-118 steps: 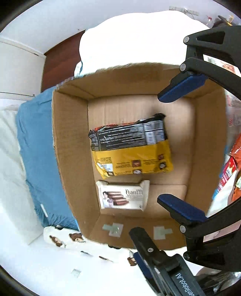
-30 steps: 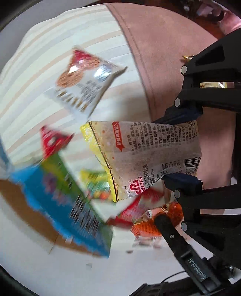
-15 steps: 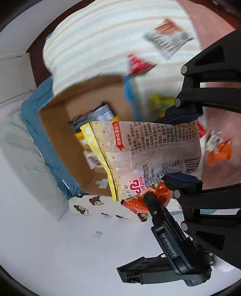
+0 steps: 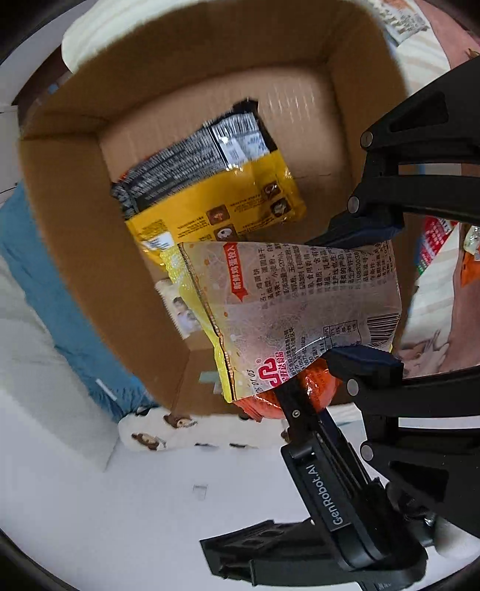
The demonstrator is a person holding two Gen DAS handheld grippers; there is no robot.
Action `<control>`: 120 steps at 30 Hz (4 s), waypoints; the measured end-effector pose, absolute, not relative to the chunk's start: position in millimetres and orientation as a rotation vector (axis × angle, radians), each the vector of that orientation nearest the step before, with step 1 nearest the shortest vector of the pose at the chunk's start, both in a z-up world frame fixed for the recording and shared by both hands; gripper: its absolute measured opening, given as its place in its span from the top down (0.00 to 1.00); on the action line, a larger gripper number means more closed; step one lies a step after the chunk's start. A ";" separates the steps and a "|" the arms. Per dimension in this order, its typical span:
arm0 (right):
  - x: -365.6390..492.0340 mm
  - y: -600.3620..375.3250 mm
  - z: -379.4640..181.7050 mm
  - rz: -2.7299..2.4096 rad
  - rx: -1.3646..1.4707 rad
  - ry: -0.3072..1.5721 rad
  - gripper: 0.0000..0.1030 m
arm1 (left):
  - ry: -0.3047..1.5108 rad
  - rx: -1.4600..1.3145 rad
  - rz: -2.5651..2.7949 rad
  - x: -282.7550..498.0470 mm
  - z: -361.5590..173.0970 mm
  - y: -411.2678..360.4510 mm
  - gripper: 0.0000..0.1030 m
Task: Organize snacks
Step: 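Carry both packets into the box and open both tools, then move both tools back over the remaining snacks on the bed, then grasp the yellow panda bag with right tool while left tool grasps another orange packet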
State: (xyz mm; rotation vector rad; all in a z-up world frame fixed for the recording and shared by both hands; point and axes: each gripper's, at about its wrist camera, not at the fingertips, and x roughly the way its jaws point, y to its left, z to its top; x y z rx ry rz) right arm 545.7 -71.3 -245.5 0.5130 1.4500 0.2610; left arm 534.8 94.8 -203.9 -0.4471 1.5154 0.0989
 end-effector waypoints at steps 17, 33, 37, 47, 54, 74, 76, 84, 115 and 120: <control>553.6 -28.0 -295.6 0.302 0.318 1.594 0.05 | 1.641 -0.360 0.073 535.8 -241.5 91.4 0.17; 514.4 -68.0 -237.2 0.195 0.183 1.418 0.05 | 1.374 -0.229 0.093 486.2 -166.0 65.3 0.16; 501.6 -87.8 -218.0 0.177 0.157 1.344 0.05 | 1.276 -0.181 0.099 462.0 -146.7 56.3 0.16; 448.3 -99.3 -159.8 0.140 0.026 1.159 0.05 | 1.116 -0.188 0.098 403.2 -110.8 47.8 0.16; 413.2 -107.2 -128.0 0.138 -0.006 1.089 0.05 | 1.037 -0.150 0.094 368.8 -86.5 38.7 0.16; 281.5 -202.7 -202.6 0.113 0.249 1.338 0.05 | 1.260 -0.221 0.124 238.2 -162.7 36.9 0.16; 266.7 -224.8 -218.2 0.063 0.284 1.366 0.05 | 1.315 -0.231 0.130 224.2 -184.5 32.9 0.16; 215.7 -286.2 -277.9 -0.089 0.317 1.490 0.05 | 1.474 -0.224 0.141 195.9 -251.8 15.6 0.16; 242.0 -230.9 -326.4 0.077 -0.017 1.481 0.09 | 1.568 -0.343 0.216 151.0 -320.4 40.5 0.16; 235.5 -254.8 -312.6 -0.102 0.358 1.439 0.08 | 1.570 -0.412 0.222 152.1 -327.9 57.6 0.16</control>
